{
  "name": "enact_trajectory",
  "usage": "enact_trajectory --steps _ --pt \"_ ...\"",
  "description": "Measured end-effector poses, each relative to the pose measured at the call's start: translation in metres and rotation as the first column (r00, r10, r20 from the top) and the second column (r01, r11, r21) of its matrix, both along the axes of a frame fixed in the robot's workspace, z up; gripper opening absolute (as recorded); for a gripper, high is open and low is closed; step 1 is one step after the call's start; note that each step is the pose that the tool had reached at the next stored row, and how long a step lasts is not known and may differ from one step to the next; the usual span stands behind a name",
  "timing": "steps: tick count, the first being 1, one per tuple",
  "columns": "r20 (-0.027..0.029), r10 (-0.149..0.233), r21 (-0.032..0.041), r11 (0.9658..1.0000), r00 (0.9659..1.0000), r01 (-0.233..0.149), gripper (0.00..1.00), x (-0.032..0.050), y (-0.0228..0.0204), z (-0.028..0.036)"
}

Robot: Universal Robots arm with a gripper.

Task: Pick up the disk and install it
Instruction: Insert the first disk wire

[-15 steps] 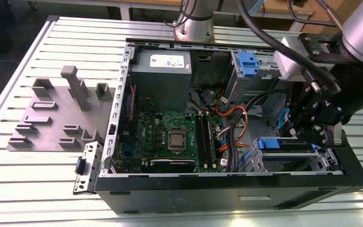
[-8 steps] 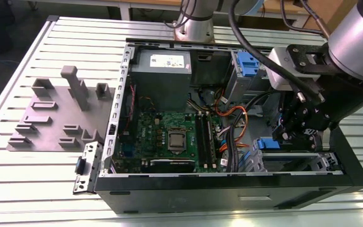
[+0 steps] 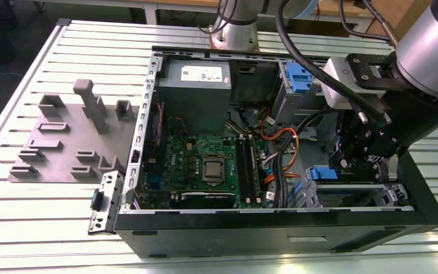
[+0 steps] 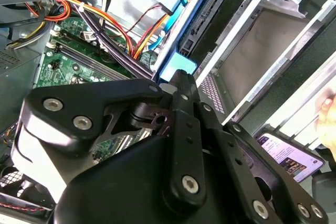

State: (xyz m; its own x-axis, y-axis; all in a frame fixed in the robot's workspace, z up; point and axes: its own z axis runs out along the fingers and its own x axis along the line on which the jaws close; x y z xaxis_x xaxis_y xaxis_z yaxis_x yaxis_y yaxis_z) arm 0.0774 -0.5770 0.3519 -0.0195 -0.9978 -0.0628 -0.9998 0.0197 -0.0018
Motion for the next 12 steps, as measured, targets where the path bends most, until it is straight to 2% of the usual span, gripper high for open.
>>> enact_trajectory --steps 7,12 --pt "0.0001 0.000 0.0012 1.0000 1.0000 0.000 0.11 0.0004 0.0000 0.0000" --pt "0.0002 0.000 0.0011 1.0000 1.0000 0.000 0.11 0.0063 0.0000 0.0000"
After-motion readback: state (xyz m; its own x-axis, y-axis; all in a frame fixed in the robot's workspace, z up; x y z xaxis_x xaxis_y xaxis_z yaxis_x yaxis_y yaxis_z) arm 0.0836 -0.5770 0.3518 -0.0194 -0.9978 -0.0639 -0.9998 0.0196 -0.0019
